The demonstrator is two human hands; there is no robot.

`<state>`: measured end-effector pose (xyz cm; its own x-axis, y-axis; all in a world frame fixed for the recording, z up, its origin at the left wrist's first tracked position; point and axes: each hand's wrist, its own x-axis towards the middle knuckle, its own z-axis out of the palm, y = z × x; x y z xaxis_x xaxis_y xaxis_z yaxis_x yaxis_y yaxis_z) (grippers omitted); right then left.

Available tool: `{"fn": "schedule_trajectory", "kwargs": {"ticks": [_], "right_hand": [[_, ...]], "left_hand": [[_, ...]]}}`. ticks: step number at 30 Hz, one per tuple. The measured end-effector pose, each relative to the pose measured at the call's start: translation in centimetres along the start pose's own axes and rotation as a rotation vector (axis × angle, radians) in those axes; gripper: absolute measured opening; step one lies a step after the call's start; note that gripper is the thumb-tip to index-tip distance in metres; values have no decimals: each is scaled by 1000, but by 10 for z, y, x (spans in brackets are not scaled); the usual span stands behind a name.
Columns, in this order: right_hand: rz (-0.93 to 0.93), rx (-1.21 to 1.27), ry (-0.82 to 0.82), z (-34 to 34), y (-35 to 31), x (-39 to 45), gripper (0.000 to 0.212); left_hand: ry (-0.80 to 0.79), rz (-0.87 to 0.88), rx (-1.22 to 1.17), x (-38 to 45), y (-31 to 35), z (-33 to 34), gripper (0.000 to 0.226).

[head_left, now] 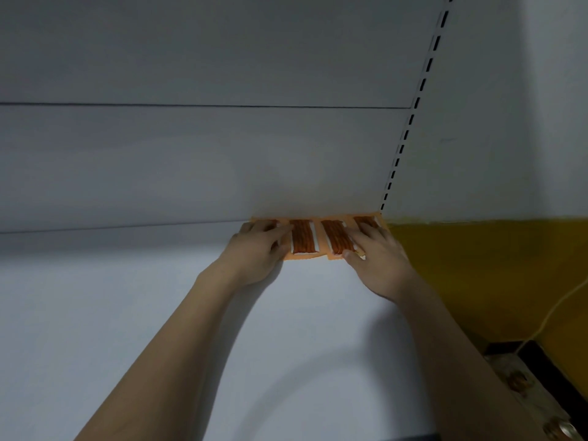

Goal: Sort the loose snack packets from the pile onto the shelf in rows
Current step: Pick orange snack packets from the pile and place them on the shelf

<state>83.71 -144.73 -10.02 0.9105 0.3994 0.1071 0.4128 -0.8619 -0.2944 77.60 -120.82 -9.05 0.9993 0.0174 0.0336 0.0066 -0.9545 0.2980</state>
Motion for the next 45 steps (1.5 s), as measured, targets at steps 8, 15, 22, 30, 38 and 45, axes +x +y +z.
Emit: {"fn": "schedule_trajectory", "kwargs": {"ticks": [8, 15, 22, 30, 38, 45], "right_hand": [[24, -12, 20, 1, -4, -3, 50], [41, -16, 40, 1, -6, -6, 49], [49, 14, 48, -2, -11, -9, 48], [-163, 150, 136, -37, -60, -16, 34], [-461, 209, -77, -49, -125, -44, 42], [-762, 198, -313, -41, -221, -108, 55]], "left_hand": [[-47, -12, 71, -2, 7, -2, 53], [-54, -12, 64, 1, 6, -3, 52], [-47, -18, 28, -1, 9, -5, 55], [13, -148, -74, -32, 19, -27, 58], [45, -567, 54, -145, 11, -49, 59], [176, -909, 106, -299, -2, -84, 63]]}}
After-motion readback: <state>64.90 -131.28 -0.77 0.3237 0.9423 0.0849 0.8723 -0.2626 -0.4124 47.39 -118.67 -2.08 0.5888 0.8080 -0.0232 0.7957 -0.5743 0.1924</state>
